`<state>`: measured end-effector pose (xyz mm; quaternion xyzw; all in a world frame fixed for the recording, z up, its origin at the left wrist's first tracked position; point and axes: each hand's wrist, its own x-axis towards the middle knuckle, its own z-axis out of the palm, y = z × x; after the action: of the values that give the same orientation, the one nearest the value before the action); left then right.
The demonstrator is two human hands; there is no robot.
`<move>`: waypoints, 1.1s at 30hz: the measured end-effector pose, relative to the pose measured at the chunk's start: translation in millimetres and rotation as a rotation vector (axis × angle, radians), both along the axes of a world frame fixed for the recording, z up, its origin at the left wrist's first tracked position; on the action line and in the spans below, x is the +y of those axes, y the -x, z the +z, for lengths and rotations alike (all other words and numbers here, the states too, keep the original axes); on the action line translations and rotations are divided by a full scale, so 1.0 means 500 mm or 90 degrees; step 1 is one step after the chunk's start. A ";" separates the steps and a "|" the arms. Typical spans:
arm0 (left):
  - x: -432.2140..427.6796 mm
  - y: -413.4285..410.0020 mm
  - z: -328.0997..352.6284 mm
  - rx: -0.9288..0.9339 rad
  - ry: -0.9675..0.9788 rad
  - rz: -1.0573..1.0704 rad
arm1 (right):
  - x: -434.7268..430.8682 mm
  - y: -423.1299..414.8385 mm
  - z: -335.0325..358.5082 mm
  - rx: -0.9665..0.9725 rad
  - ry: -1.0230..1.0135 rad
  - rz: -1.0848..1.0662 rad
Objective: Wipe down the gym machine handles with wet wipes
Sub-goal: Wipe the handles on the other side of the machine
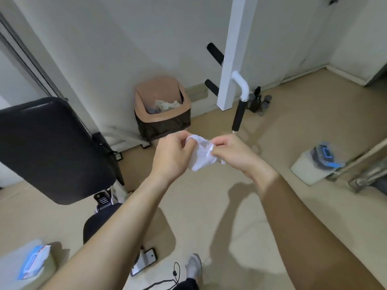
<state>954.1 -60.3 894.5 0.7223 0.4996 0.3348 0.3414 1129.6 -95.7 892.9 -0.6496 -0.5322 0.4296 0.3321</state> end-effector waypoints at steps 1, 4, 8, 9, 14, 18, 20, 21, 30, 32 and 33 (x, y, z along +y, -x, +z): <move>0.020 -0.021 -0.006 0.021 -0.025 0.005 | 0.018 -0.021 -0.008 -0.026 0.012 -0.020; 0.085 -0.084 -0.024 -0.013 -0.041 0.023 | 0.069 -0.086 -0.058 -0.122 0.051 -0.051; 0.172 -0.167 -0.046 -0.038 0.022 -0.025 | 0.118 -0.172 -0.082 -0.156 0.232 0.014; 0.186 -0.184 -0.050 -0.038 0.029 -0.046 | 0.128 -0.191 -0.077 -0.111 0.241 0.015; 0.228 -0.255 -0.043 -0.098 0.163 -0.218 | 0.173 -0.249 -0.069 0.203 0.110 0.071; 0.274 -0.297 -0.065 -0.132 0.225 -0.167 | 0.205 -0.310 -0.102 0.251 0.054 0.052; 0.288 -0.320 -0.082 -0.117 0.237 -0.130 | 0.223 -0.352 -0.120 0.278 0.045 0.040; 0.291 -0.334 -0.087 -0.114 0.241 -0.111 | 0.232 -0.373 -0.126 0.286 0.045 0.047; 0.281 -0.485 -0.159 -0.202 0.278 0.187 | 0.315 -0.583 -0.174 0.203 0.050 0.049; 0.287 -0.508 -0.171 -0.225 0.266 0.248 | 0.349 -0.603 -0.183 0.138 0.012 0.014; 0.292 -0.517 -0.174 -0.228 0.247 0.268 | 0.368 -0.604 -0.182 0.105 -0.011 0.002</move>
<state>1212.8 85.7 807.5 0.4546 0.6241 0.4185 0.4782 1431.5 88.1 802.1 -0.6084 -0.5079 0.4771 0.3798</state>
